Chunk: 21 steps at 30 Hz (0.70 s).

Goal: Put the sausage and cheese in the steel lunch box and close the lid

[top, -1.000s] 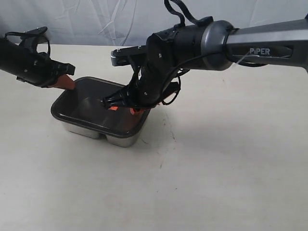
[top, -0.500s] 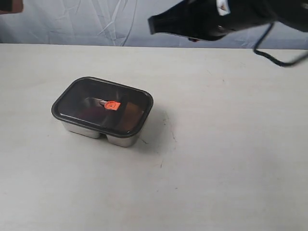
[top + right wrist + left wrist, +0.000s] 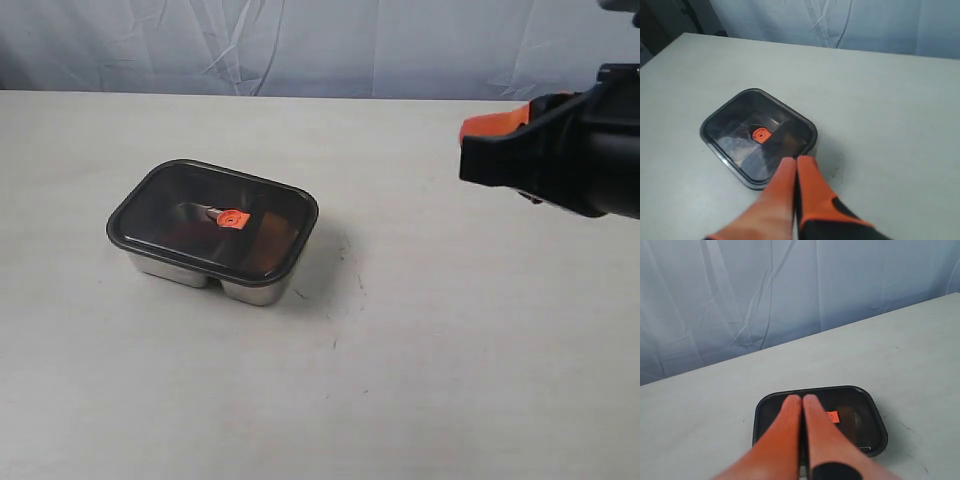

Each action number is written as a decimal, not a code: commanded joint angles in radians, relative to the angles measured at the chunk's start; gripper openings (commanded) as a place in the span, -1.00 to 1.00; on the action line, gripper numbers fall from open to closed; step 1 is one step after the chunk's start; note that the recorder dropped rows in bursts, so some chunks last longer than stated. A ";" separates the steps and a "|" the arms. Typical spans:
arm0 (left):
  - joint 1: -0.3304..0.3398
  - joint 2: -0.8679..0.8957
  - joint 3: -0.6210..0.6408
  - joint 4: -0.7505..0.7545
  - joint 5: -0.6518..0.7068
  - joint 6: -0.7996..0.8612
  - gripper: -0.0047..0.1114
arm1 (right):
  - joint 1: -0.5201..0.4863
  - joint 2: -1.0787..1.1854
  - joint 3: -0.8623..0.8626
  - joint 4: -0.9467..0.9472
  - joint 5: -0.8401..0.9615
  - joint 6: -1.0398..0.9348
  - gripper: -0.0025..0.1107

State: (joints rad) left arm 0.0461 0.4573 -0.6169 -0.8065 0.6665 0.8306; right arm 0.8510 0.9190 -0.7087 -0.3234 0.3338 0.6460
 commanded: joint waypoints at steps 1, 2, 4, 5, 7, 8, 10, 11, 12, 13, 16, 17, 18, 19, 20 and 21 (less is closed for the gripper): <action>0.003 -0.042 0.007 -0.001 0.006 -0.011 -0.92 | -0.003 -0.013 0.006 0.099 0.002 0.010 -0.97; 0.003 -0.042 0.007 -0.001 0.006 -0.011 -0.92 | -0.003 -0.013 0.006 0.106 0.000 0.010 -0.97; 0.003 -0.043 0.007 0.001 0.006 -0.011 -0.92 | -0.003 -0.013 0.006 0.106 -0.002 0.010 -0.97; 0.003 -0.043 0.007 0.001 0.006 -0.011 -0.92 | -0.003 -0.013 0.006 0.106 -0.010 0.010 -0.97; 0.003 -0.043 0.007 0.001 0.006 -0.011 -0.92 | -0.003 -0.013 0.006 0.106 -0.018 0.010 -0.97; 0.003 -0.043 0.007 0.001 0.006 -0.011 -0.92 | -0.003 -0.013 0.006 0.106 -0.020 0.010 -0.97; 0.003 -0.043 0.007 0.001 0.006 -0.011 -0.92 | -0.003 -0.016 0.006 0.050 -0.022 -0.038 -0.97; 0.003 -0.043 0.007 0.001 0.010 -0.011 -0.92 | -0.003 -0.022 0.006 0.018 -0.022 -0.037 -0.97; 0.003 -0.043 0.007 -0.002 0.011 -0.011 -0.92 | -0.007 -0.031 0.006 -0.011 -0.016 -0.037 -0.97; 0.003 -0.043 0.007 -0.006 0.014 -0.011 -0.92 | -0.017 -0.040 0.006 -0.030 -0.013 -0.045 -0.97; 0.003 -0.043 0.007 0.008 0.011 -0.011 -0.92 | -0.088 -0.063 0.006 -0.034 -0.013 -0.045 -0.97; 0.003 -0.043 0.007 0.011 0.017 -0.011 -0.92 | -0.125 -0.071 0.006 -0.032 -0.013 -0.045 -0.97; 0.003 -0.043 0.007 0.016 0.022 -0.011 -0.92 | -0.168 -0.077 0.006 -0.027 -0.013 -0.045 -0.97; 0.003 -0.043 0.007 0.018 0.022 -0.011 -0.92 | -0.209 -0.080 0.006 -0.027 -0.013 -0.045 -0.97; 0.003 -0.043 0.007 0.020 0.019 -0.011 -0.92 | -0.262 -0.087 0.011 -0.029 -0.013 -0.045 -0.97; 0.003 -0.043 0.007 0.022 0.012 -0.011 -0.92 | -0.317 -0.095 0.017 -0.029 -0.021 -0.045 -0.97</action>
State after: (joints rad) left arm 0.0485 0.4182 -0.6145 -0.7908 0.6811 0.8267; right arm 0.6467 0.8433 -0.7065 -0.3387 0.3244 0.6097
